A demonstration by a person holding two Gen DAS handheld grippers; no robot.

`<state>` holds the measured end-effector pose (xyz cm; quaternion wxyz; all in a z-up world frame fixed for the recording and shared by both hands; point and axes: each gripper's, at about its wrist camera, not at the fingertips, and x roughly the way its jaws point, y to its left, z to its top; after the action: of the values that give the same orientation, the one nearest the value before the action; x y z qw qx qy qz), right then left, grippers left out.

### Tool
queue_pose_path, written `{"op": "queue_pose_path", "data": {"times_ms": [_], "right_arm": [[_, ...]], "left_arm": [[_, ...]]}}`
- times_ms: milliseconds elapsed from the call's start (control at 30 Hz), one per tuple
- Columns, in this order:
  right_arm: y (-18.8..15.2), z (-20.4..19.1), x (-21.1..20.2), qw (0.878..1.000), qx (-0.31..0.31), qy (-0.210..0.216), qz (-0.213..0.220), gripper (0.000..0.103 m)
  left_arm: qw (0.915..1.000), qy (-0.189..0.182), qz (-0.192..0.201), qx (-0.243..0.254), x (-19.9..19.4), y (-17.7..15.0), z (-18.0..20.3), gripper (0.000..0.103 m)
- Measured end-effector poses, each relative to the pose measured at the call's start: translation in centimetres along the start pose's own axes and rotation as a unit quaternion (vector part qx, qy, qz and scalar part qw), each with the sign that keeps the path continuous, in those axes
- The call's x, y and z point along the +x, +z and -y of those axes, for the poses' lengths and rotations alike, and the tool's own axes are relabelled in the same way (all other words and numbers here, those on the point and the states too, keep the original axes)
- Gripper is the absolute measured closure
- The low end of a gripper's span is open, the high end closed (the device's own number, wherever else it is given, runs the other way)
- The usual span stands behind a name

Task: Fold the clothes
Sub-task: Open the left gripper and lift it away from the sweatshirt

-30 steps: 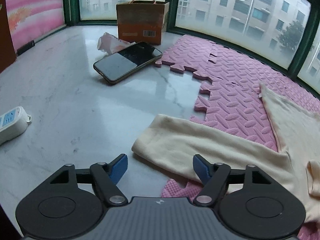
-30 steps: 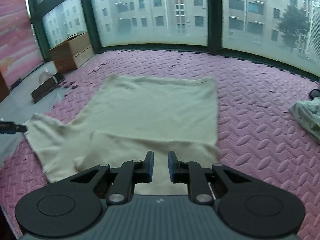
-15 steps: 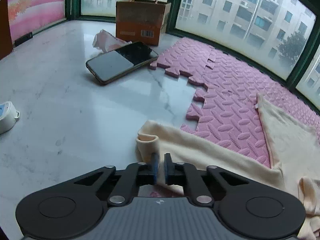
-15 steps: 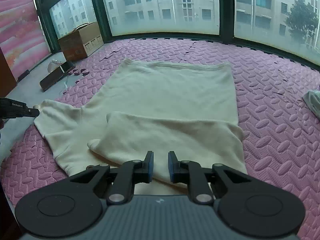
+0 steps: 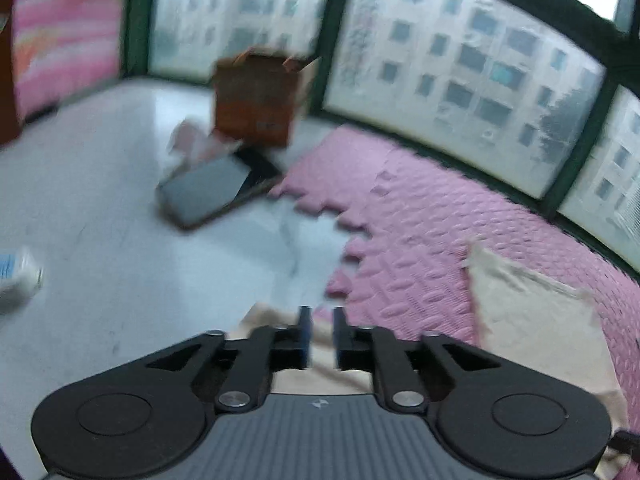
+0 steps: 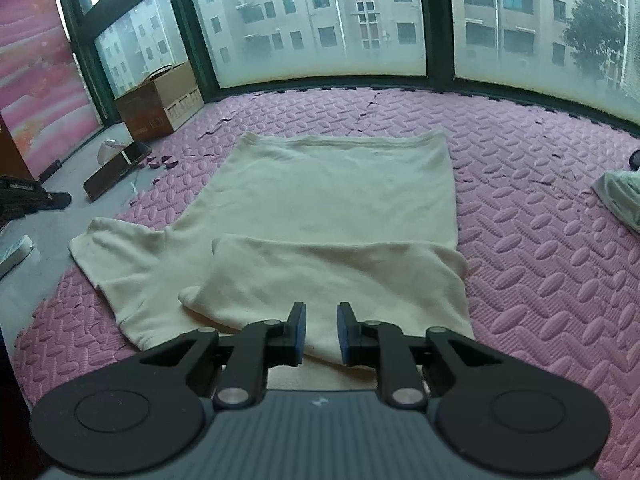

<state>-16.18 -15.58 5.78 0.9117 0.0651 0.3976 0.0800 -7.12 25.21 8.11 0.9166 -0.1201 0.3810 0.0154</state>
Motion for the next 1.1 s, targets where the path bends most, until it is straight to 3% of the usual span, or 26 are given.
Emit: {"op": "queue_pose_path", "data": {"times_ms": [233, 433, 467, 567, 700, 867, 1100], "right_arm": [[-0.1, -0.2, 0.3, 1.0, -0.001, 0.007, -0.002, 0.083], [-0.1, -0.6, 0.5, 1.0, -0.005, 0.011, -0.003, 0.083], [-0.1, -0.6, 0.5, 1.0, -0.005, 0.011, -0.004, 0.083], [-0.2, -0.5, 0.6, 1.0, -0.002, 0.011, -0.006, 0.083], [-0.5, -0.4, 0.6, 1.0, 0.002, 0.01, -0.007, 0.083], [-0.5, -0.2, 0.3, 1.0, 0.008, 0.011, -0.003, 0.082], [-0.3, -0.1, -0.2, 1.0, 0.012, 0.012, 0.008, 0.082]], "left_arm": [[0.9986, 0.033, -0.023, -0.035, 1.8, -0.9, -1.5, 0.064], [0.9955, 0.057, -0.043, -0.063, 3.3, -1.7, -2.6, 0.065], [0.9948, 0.061, -0.047, -0.067, 3.6, -1.8, -2.8, 0.065], [0.9932, 0.068, -0.05, -0.081, 4.0, -2.0, -3.2, 0.091], [0.9924, 0.066, -0.039, -0.096, 3.7, -2.0, -3.5, 0.1], [0.9963, 0.037, 0.005, -0.077, 1.0, -1.1, -1.5, 0.101], [0.9965, -0.052, 0.048, -0.044, -3.2, 0.7, 3.2, 0.101]]}}
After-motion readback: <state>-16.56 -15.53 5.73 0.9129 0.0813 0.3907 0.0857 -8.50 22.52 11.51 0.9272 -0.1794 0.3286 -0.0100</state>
